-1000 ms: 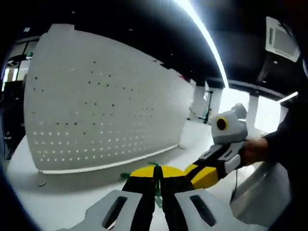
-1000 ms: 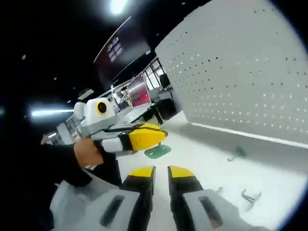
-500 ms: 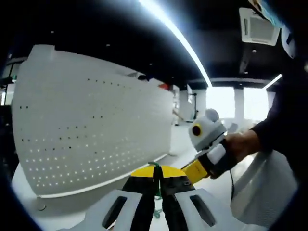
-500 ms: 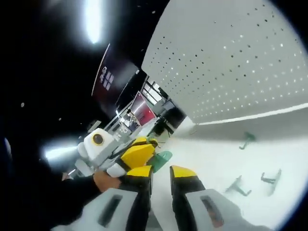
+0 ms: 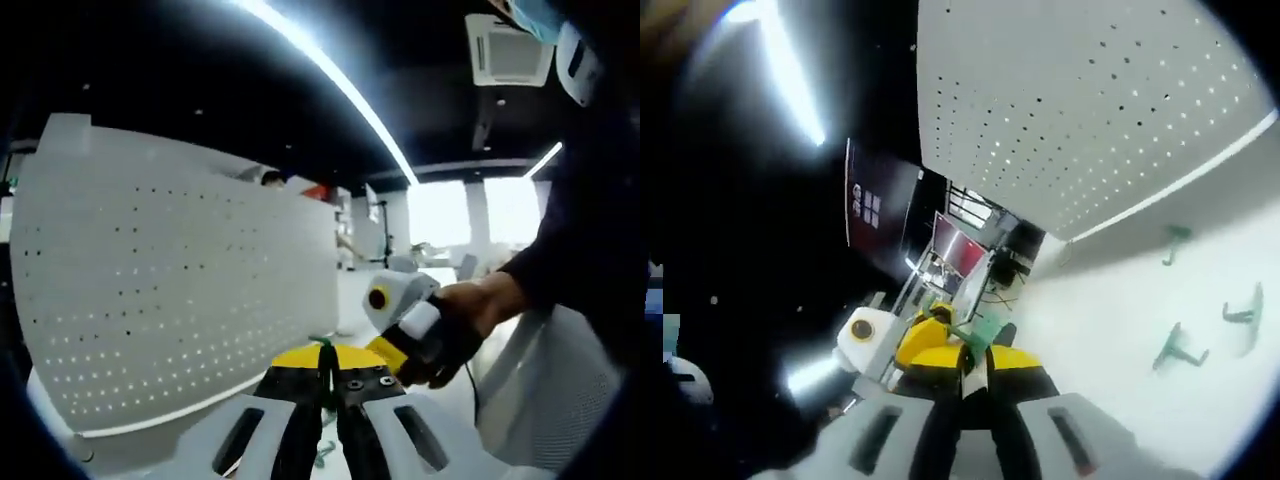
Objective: Insert the hook assembly into the mounting plate slot until the hook locks in place.
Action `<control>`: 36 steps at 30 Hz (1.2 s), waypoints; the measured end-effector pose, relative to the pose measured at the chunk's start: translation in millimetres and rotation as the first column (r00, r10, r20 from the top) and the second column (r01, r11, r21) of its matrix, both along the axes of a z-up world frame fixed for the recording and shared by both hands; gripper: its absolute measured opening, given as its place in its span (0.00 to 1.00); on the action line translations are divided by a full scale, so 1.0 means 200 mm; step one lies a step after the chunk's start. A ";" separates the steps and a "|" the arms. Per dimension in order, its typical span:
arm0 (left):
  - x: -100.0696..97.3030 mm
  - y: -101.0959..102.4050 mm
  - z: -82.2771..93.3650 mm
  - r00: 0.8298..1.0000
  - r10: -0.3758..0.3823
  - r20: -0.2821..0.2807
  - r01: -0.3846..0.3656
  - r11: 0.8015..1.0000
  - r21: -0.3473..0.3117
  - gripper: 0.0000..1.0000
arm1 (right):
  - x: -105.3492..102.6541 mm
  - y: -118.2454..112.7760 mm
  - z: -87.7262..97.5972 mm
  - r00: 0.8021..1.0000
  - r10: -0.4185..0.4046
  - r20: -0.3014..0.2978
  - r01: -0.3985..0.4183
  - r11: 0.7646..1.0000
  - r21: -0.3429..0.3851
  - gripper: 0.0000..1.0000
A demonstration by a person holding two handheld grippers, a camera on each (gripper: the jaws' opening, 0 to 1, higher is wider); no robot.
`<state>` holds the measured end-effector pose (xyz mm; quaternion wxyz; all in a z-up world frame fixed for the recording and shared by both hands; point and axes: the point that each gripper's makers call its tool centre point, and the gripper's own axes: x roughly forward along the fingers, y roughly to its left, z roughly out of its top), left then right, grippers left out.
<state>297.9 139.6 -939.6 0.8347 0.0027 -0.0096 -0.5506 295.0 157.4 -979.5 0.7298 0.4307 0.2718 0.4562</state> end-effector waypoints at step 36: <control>-0.23 0.03 0.11 0.904 -0.319 -0.284 0.277 0.944 -0.178 0.01 | -0.09 -0.02 0.18 0.800 0.148 0.581 -0.026 0.977 -0.214 0.00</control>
